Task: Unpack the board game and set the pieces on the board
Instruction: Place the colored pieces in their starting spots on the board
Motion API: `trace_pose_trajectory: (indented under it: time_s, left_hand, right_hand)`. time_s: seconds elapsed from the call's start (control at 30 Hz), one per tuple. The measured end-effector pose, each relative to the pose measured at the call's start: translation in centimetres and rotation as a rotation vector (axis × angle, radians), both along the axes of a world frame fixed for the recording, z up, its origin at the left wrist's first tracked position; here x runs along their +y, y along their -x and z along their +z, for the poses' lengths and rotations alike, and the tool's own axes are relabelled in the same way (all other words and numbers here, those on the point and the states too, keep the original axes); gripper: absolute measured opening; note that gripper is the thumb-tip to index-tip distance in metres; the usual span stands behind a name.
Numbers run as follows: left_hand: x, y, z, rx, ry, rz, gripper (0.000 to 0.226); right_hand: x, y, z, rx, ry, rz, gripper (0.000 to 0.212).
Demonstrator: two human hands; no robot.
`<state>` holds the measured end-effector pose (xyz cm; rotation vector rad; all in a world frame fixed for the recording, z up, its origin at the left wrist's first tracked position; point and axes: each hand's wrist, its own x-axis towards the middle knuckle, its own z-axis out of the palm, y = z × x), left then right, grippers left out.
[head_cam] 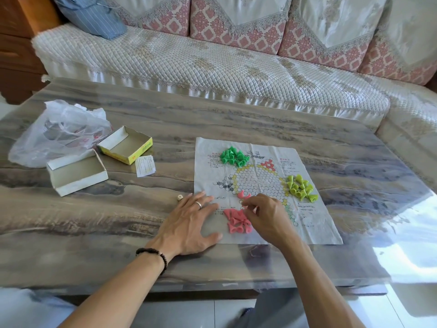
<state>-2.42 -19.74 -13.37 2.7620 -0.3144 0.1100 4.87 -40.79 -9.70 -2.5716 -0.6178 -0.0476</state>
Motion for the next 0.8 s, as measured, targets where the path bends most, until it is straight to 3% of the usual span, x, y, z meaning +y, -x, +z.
trace_pose_trajectory:
  time_s: [0.17, 0.47, 0.8]
  left_hand:
    - [0.1, -0.1, 0.0, 0.001, 0.002, 0.005, 0.08]
    - [0.0, -0.1, -0.2, -0.003, 0.016, 0.013, 0.079]
    - [0.1, -0.2, -0.4, 0.01, 0.004, 0.016, 0.079]
  right_hand:
    - [0.7, -0.4, 0.4, 0.029, 0.088, 0.028, 0.012]
    - [1.1, -2.0, 1.4, -0.059, 0.033, -0.091, 0.011]
    - [1.8, -2.4, 0.6, -0.007, 0.071, -0.075, 0.014]
